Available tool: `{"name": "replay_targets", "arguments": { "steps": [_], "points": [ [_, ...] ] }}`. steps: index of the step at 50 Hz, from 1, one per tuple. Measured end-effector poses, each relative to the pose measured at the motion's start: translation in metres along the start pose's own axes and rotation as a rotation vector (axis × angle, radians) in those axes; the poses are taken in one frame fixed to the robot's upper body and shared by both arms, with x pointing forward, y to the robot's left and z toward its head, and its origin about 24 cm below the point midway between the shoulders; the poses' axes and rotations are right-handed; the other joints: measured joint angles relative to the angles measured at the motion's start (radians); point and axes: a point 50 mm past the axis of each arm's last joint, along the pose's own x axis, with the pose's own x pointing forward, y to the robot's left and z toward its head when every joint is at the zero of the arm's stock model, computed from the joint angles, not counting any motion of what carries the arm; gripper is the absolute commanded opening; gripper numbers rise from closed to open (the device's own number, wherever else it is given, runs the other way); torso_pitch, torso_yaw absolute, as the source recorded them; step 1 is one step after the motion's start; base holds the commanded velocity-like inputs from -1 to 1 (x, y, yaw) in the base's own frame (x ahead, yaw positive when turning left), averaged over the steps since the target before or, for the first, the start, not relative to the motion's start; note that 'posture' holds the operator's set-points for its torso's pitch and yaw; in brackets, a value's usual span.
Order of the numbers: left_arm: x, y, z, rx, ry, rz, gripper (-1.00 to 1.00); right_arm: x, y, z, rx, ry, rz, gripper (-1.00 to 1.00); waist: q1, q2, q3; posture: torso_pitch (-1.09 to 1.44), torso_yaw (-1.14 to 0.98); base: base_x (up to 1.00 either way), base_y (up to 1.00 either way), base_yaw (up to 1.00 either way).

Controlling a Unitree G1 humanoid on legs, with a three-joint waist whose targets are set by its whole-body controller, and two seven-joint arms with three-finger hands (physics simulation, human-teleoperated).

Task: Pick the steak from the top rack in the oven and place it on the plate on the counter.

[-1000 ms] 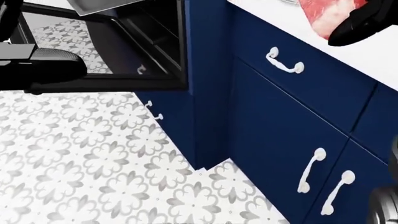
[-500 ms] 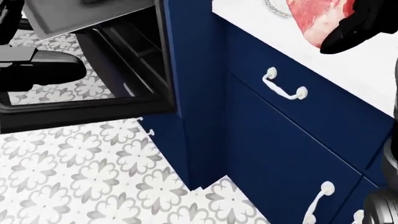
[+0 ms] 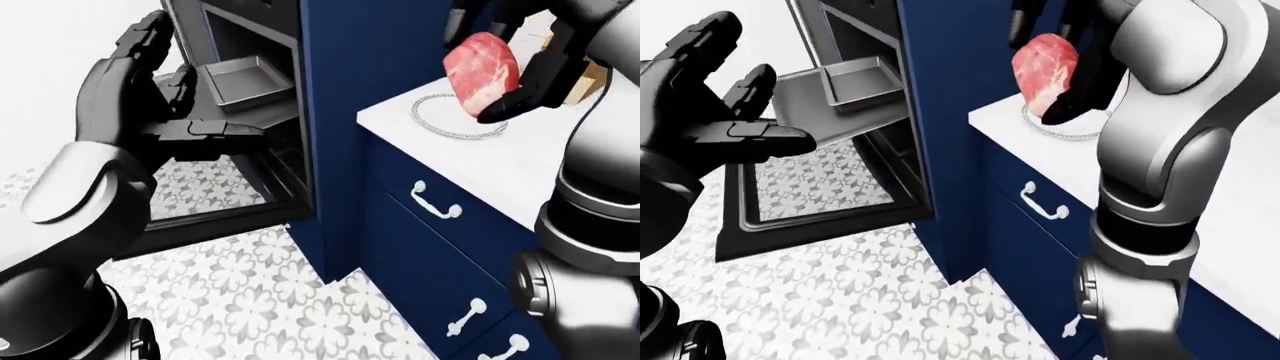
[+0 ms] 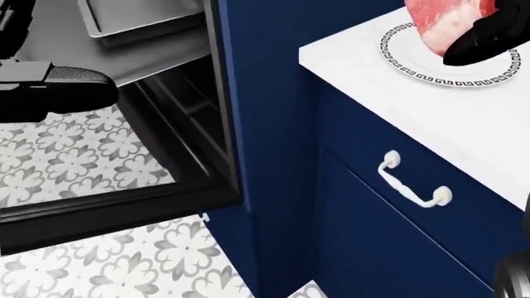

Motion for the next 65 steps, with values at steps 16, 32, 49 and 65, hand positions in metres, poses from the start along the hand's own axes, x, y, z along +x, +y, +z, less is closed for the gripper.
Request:
{"name": "replay_targets", "arguments": {
  "steps": [16, 32, 49, 65],
  "points": [
    [0.002, -0.004, -0.001, 0.002, 0.024, -0.04, 1.0, 0.005, 0.006, -0.012, 0.045, 0.062, 0.027, -1.0, -0.006, -0.09, 0.074, 0.02, 0.0, 0.02, 0.0, -0.12],
    [-0.001, 0.001, 0.008, -0.008, -0.046, -0.005, 1.0, -0.004, -0.009, -0.001, 0.024, 0.004, -0.069, -1.0, 0.025, -0.113, 0.015, 0.02, 0.0, 0.12, -0.04, 0.0],
    [0.001, 0.004, -0.001, -0.013, -0.002, 0.003, 1.0, 0.002, 0.006, -0.015, 0.033, 0.071, 0.021, -1.0, -0.012, -0.056, 0.017, 0.02, 0.0, 0.0, 0.0, 0.0],
    [0.001, 0.005, 0.002, -0.011, -0.006, 0.003, 1.0, 0.005, 0.03, -0.046, 0.025, 0.237, 0.117, -1.0, -0.011, -0.057, 0.023, 0.02, 0.0, 0.0, 0.0, 0.0]
  ]
}}
